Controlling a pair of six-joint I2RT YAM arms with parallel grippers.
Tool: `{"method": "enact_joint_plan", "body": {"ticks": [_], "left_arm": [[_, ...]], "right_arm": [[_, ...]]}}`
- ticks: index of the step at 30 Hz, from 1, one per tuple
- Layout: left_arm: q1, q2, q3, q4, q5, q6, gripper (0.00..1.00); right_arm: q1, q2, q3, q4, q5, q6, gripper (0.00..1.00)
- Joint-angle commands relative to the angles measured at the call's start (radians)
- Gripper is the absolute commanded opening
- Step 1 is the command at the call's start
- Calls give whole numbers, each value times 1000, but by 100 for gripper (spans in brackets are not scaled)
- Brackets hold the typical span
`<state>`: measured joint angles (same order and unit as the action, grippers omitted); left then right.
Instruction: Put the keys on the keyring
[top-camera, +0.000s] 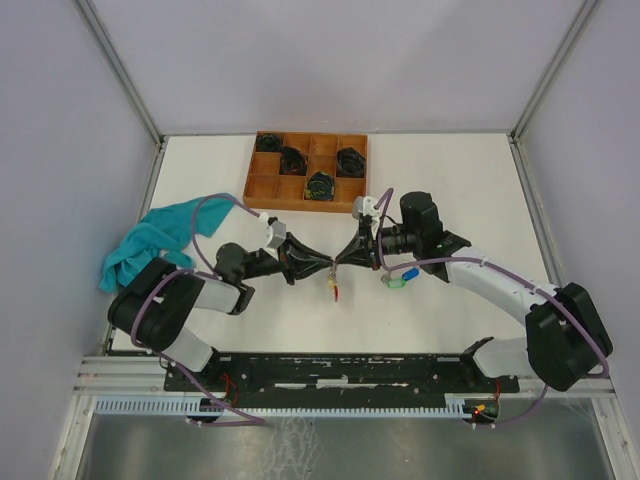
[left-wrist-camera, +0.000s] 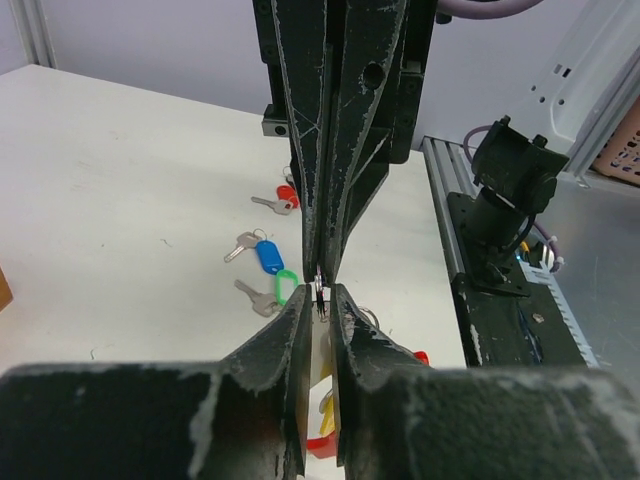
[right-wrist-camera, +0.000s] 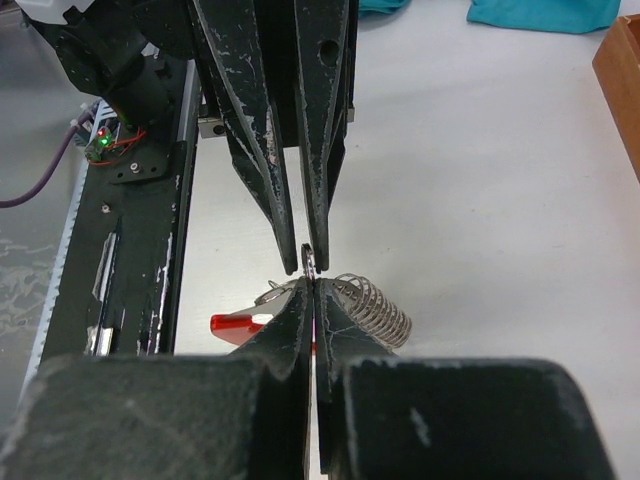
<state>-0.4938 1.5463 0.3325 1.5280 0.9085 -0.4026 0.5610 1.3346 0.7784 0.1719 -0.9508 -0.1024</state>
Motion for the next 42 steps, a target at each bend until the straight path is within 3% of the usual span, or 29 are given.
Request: {"method": "enact_joint_plan", "body": {"ticks": [1, 16, 24, 30, 33, 34, 38, 42], "left_arm": [[4, 26, 39, 201, 75, 19, 21], [7, 97, 94, 200, 163, -48, 24], [10, 119, 112, 197, 188, -70, 17], [11, 117, 120, 178, 209, -66, 3], [13, 108, 118, 163, 208, -54, 3], [15, 106, 113, 155, 200, -47, 3], [36, 93, 87, 132, 145, -29, 3], [60, 85, 71, 121, 97, -32, 3]], "right_arm": [[1, -24, 74, -96, -40, -85, 1], [31, -15, 159, -297, -4, -219, 1], [50, -5, 199, -396, 36, -278, 1], [72, 5, 233, -475, 86, -325, 1], [77, 9, 251, -502, 121, -322, 1], [77, 8, 255, -508, 137, -314, 4], [77, -19, 273, -541, 287, -231, 33], [78, -49, 295, -612, 486, -99, 47]]}}
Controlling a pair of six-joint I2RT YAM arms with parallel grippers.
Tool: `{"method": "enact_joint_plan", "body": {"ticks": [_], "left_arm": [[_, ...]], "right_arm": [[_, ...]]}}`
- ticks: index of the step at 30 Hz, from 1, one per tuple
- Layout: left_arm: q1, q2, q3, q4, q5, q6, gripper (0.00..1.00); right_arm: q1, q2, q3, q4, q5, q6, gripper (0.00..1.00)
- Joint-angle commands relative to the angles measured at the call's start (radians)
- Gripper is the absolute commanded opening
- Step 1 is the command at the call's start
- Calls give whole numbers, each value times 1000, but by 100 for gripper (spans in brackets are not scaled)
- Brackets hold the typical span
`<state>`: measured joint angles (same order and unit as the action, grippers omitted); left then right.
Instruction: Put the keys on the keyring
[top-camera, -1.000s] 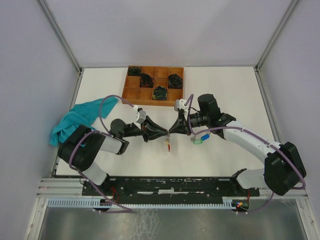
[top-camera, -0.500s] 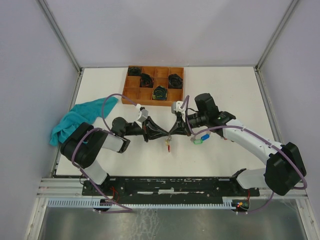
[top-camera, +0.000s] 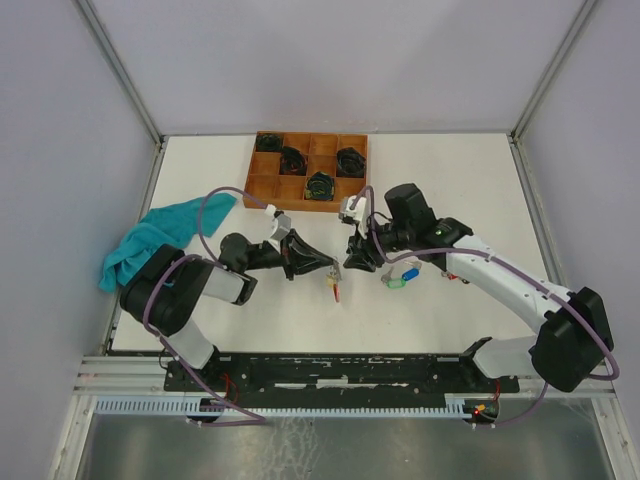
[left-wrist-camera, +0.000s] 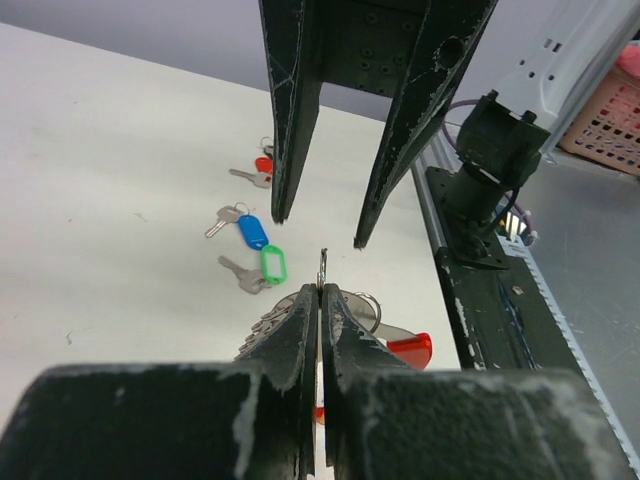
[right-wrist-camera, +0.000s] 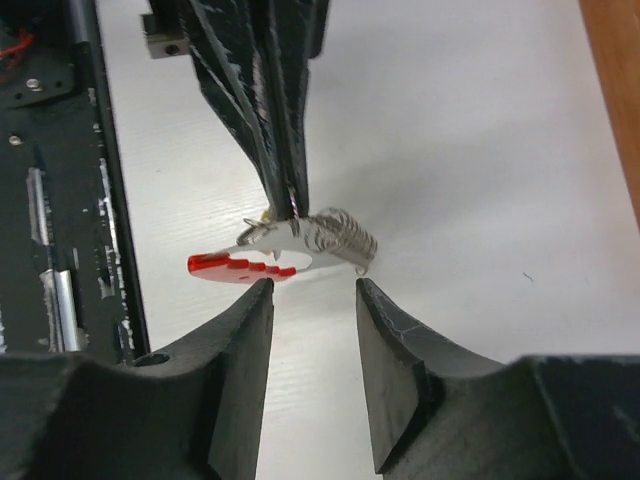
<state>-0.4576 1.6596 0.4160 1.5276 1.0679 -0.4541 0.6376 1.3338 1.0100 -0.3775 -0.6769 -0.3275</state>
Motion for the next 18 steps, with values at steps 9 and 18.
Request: {"method": "enact_joint_plan", "body": {"ticks": [9, 18], "left_arm": [[56, -47, -26, 95, -89, 17, 3], [93, -70, -35, 62, -110, 0, 3]], "right_arm": [[0, -45, 67, -237, 614, 408, 64], [-5, 4, -27, -268, 898, 567, 62]]}}
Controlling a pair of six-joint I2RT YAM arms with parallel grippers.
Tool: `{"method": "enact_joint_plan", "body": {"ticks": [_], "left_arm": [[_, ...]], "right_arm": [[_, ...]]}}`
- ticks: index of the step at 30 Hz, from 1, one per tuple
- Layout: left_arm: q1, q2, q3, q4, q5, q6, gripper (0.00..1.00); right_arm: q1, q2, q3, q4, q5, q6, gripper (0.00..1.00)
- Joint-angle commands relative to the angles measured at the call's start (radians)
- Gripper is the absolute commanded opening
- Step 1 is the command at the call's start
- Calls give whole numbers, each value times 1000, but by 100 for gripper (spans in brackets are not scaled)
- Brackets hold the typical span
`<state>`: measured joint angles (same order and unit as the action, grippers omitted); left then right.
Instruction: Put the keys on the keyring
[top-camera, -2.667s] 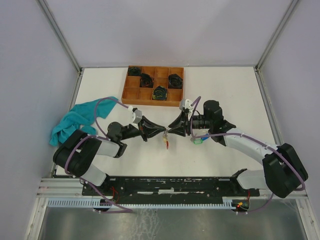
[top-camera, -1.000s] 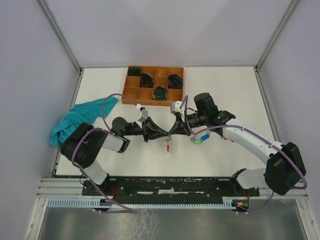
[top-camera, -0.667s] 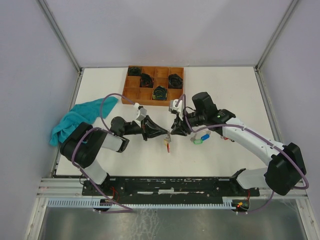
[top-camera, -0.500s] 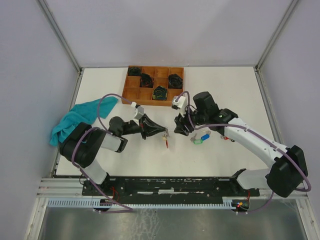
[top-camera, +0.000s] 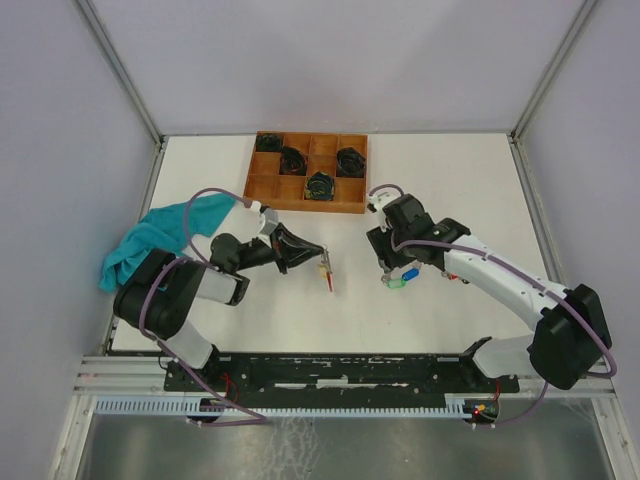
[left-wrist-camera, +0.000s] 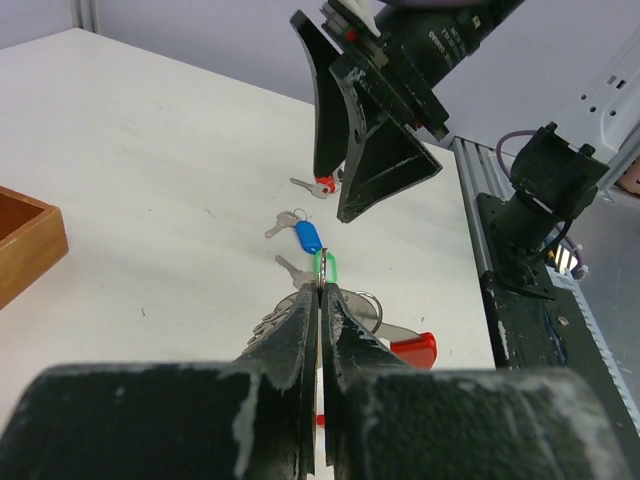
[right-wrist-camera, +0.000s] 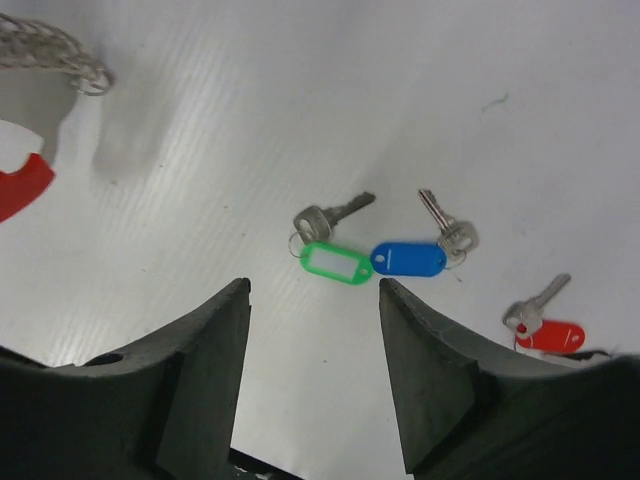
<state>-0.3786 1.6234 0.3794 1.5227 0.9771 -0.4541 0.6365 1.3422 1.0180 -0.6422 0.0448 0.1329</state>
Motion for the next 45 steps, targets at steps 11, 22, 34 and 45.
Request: {"method": "enact_joint_plan", "body": {"ticks": [11, 22, 34, 45], "left_arm": [[31, -50, -9, 64, -16, 2, 3], [31, -43, -2, 69, 0, -6, 3], [30, -20, 6, 99, 16, -31, 3], [33, -10, 8, 114, 25, -42, 3]], "right_arm": [[-111, -13, -202, 191, 230, 337, 53], [-167, 59, -283, 309, 317, 439, 39], [-180, 101, -330, 365, 357, 492, 27], [-180, 2, -246, 181, 358, 385, 1]]}}
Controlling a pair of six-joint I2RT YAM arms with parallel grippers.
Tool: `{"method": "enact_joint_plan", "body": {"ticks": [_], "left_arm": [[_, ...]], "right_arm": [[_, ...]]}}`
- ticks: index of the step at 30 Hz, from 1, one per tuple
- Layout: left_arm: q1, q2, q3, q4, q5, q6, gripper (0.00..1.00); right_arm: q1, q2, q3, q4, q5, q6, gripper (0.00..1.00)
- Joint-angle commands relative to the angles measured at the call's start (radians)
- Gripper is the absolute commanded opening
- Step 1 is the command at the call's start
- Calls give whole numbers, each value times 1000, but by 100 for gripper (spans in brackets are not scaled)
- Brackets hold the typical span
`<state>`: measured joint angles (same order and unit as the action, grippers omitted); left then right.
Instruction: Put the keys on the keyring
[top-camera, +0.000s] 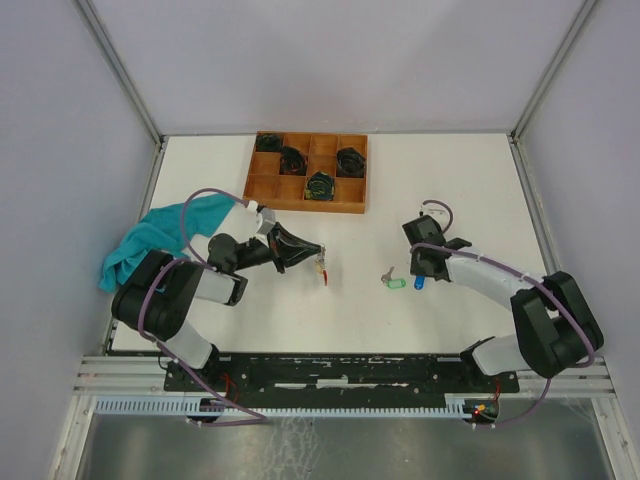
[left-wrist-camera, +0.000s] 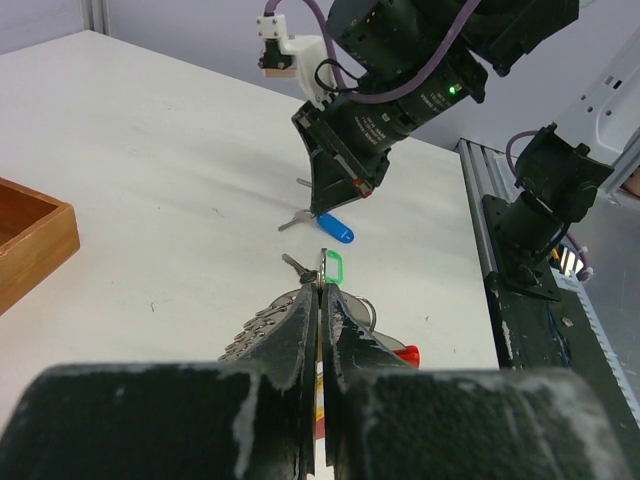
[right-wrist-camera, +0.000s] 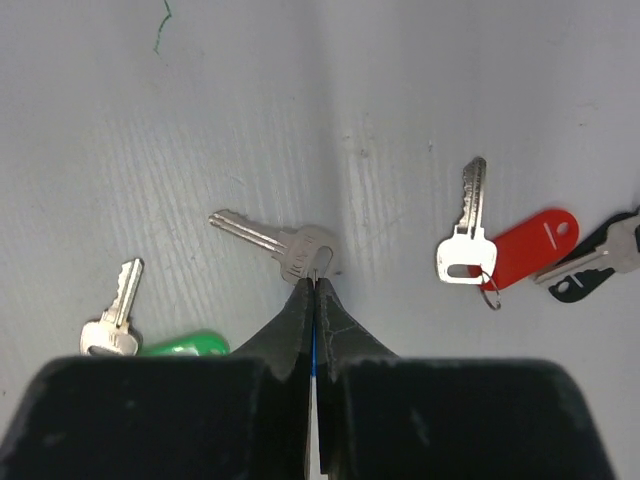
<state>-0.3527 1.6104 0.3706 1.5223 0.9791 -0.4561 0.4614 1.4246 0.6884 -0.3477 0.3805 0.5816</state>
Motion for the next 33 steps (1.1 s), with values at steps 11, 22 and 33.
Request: {"method": "enact_joint_plan", "body": {"ticks": [11, 22, 33], "left_arm": [[23, -35, 14, 35, 21, 10, 3], [32, -99, -1, -66, -10, 82, 3], [33, -113, -14, -55, -28, 88, 3]], "right_arm": [[74, -77, 325, -453, -196, -226, 1], [321, 46, 471, -727, -296, -236, 1], [373, 270, 554, -652, -335, -339, 1]]}}
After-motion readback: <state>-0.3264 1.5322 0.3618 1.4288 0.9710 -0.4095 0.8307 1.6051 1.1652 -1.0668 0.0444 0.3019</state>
